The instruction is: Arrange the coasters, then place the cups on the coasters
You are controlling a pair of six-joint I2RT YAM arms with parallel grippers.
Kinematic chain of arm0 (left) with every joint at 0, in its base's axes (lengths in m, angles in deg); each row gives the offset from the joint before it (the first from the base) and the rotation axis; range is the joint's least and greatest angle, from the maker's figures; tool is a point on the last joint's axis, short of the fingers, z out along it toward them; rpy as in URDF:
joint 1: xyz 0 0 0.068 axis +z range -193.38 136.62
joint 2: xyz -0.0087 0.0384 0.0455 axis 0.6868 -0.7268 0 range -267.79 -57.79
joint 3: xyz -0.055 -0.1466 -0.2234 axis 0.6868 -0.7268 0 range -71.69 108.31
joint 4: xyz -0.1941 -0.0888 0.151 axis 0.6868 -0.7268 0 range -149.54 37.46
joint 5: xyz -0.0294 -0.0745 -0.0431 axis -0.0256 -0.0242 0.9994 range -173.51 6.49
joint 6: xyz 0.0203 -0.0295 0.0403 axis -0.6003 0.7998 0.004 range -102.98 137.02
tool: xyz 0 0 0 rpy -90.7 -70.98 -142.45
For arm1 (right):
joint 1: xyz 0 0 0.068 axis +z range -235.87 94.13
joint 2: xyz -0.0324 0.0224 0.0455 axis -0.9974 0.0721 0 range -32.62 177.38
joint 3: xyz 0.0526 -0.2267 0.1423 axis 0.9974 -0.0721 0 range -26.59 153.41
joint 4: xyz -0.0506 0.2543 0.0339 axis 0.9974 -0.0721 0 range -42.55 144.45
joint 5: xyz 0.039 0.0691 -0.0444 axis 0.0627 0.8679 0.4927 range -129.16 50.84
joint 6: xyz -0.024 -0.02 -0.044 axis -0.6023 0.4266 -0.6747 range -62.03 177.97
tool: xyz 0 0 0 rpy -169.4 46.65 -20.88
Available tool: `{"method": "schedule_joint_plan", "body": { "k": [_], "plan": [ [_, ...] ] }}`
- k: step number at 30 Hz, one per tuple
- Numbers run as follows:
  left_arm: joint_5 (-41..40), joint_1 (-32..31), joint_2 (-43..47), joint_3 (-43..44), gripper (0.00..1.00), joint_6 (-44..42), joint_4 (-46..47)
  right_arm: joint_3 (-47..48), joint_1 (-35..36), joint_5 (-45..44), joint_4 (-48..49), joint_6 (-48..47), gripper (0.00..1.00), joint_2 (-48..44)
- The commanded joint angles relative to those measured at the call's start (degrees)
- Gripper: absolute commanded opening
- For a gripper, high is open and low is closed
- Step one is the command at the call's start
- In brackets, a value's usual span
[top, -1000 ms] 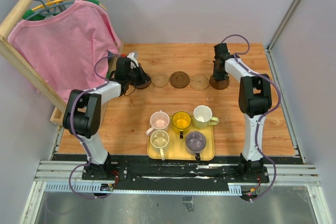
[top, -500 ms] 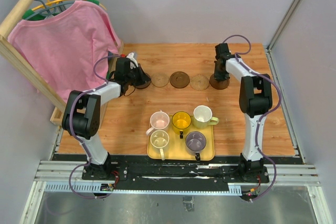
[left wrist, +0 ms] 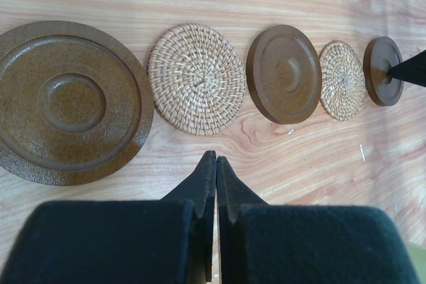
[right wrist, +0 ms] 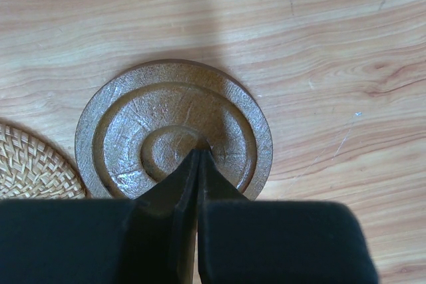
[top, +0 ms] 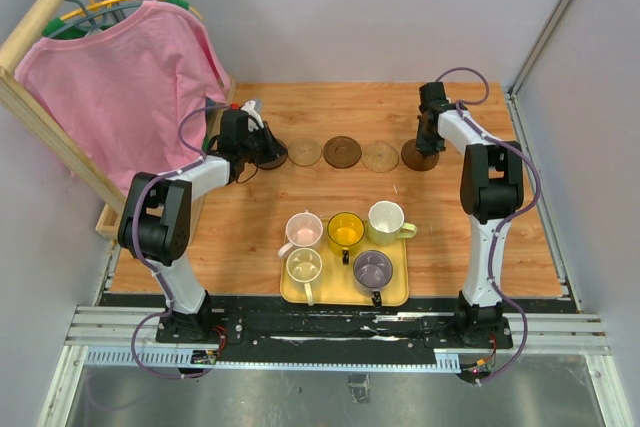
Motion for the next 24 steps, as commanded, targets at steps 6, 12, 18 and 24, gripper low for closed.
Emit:
{"method": "schedule_joint_plan", "body": {
  "k": [6, 12, 18, 24],
  "plan": [
    [0.1, -0.3, 1.4, 0.2, 0.01, -0.5, 0.6, -1.2, -1.0, -0.5, -3.3, -0.3, 0.01, -1.2],
    [-0.3, -0.2, 1.7, 1.0, 0.01, -0.8, 1.1, 0.3, -0.9, 2.6, -2.2, -2.6, 0.01, -3.9],
    [-1.4, -0.3, 3.2, 2.0, 0.01, -2.9, 1.3, 0.3, -0.5, 6.8, 0.3, -4.8, 0.04, -8.6],
    [-2.3, -0.1, 5.2, 1.1, 0.01, -5.8, 2.9, -1.1, 0.9, 12.4, 2.4, -5.3, 0.04, -11.6]
  ]
}}
